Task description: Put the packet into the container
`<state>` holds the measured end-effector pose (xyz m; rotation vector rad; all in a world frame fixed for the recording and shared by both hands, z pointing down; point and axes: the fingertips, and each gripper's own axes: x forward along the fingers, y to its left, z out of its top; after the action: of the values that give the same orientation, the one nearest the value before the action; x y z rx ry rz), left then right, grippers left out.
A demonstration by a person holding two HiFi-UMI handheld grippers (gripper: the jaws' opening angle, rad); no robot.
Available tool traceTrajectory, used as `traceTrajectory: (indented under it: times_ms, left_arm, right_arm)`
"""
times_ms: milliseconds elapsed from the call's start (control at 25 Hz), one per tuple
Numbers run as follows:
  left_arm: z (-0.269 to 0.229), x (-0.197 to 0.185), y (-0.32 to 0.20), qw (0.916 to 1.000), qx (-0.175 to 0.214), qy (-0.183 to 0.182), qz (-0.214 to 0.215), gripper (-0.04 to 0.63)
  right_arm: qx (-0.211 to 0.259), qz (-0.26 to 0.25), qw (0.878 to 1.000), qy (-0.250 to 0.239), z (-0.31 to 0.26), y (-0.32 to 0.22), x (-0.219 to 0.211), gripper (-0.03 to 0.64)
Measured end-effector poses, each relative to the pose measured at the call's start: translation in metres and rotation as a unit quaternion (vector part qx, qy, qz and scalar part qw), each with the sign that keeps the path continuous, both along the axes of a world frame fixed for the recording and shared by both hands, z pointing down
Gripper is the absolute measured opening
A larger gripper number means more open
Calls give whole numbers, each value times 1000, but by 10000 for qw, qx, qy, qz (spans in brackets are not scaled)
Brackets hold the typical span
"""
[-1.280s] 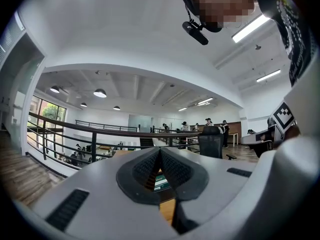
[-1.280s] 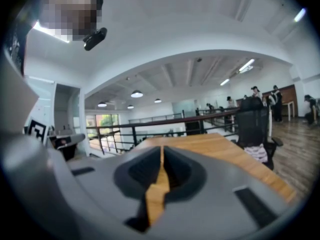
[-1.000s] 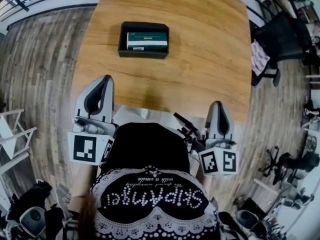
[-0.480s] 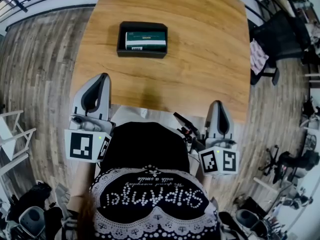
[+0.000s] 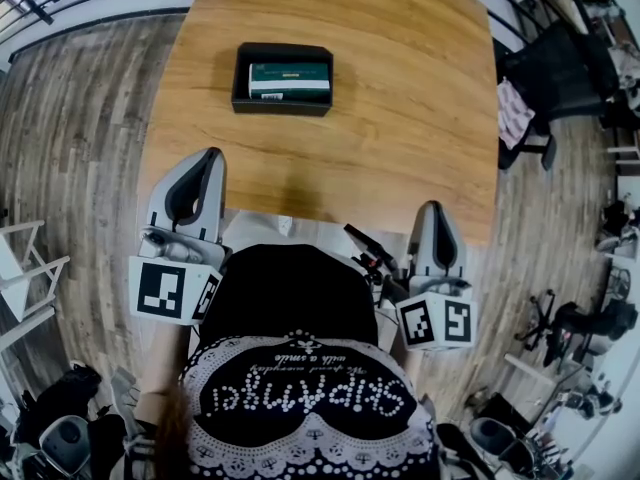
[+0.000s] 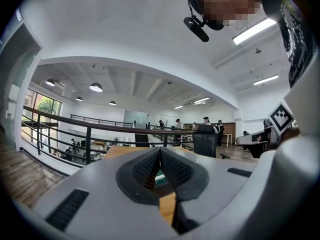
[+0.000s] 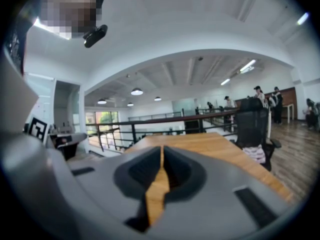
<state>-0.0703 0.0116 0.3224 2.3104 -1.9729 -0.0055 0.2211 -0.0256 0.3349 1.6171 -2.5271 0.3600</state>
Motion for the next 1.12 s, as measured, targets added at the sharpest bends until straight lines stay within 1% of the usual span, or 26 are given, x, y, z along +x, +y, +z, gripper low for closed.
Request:
traceTrajectory:
  times_ms: [480,760,1120]
  left_arm:
    - [0,6,-2,9999,-43,32,139,32]
    - [-3,13,-6,9996,-67,-35,286,32]
    - [-2,10,-6,9995,-129,-67,268,32]
  right_arm:
    - [-8,16,10000,-9,0,-1,0,40]
    - [-28,55,10000,-33,0,-3,2,40]
    - [-55,53,10000,-21,1,-3,2,40]
